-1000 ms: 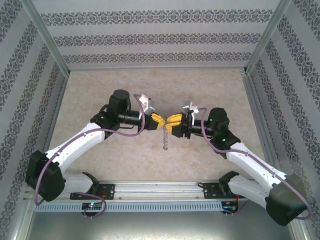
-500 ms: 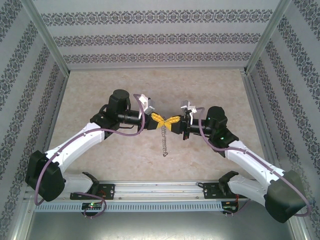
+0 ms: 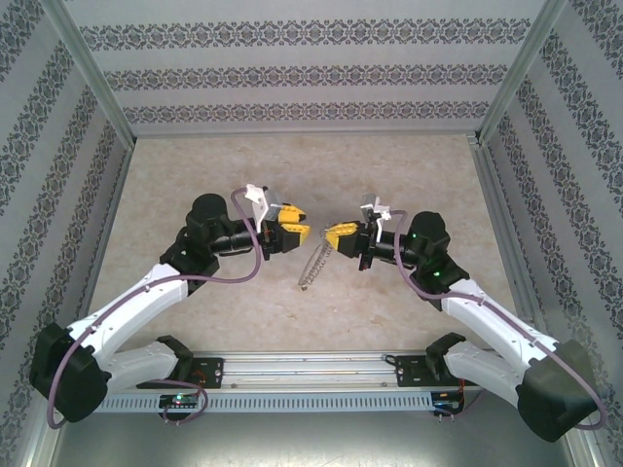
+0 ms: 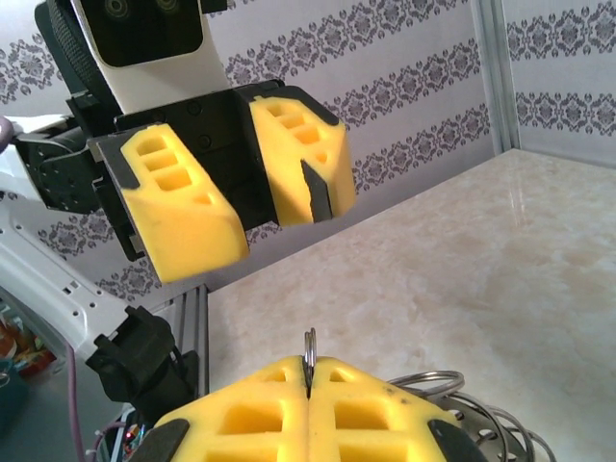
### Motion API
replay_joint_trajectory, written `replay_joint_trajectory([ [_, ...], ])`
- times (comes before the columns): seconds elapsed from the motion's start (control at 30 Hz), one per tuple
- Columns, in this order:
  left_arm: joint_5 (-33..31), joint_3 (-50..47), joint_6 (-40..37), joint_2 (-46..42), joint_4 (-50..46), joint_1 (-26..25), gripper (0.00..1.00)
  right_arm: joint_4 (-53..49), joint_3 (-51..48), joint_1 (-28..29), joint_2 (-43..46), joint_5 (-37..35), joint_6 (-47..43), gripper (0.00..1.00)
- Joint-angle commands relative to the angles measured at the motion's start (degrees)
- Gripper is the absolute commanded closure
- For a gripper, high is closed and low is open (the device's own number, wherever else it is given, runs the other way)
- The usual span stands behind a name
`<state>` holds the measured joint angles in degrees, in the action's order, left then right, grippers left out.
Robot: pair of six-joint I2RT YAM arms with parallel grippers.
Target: Put the keys on the keyring
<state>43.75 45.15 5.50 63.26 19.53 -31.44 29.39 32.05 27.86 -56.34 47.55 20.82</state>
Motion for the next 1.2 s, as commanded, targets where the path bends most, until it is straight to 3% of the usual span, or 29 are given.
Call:
replay_joint_trajectory([
  [0.0,-0.7,-1.5,5.4,0.5,7.2,-0.6,0.62,7.0,-0.4,-0.5,1.5,-0.8,2.3,1.00],
  [0.37,7.4,-4.7,18.2,6.5,24.9,-0.6,0.67,16.5,-0.9,-0.3,0.4,-3.3,8.0,1.00],
  [0.63,9.7,-5.2,24.3,9.0,35.0,-0.6,0.67,19.5,-0.2,0.4,-1.8,-3.9,9.5,1.00],
  [1.17,10.6,-4.7,28.2,11.8,40.3,-0.6,0.67,22.6,0.5,1.6,-4.2,-4.3,10.7,1.00],
])
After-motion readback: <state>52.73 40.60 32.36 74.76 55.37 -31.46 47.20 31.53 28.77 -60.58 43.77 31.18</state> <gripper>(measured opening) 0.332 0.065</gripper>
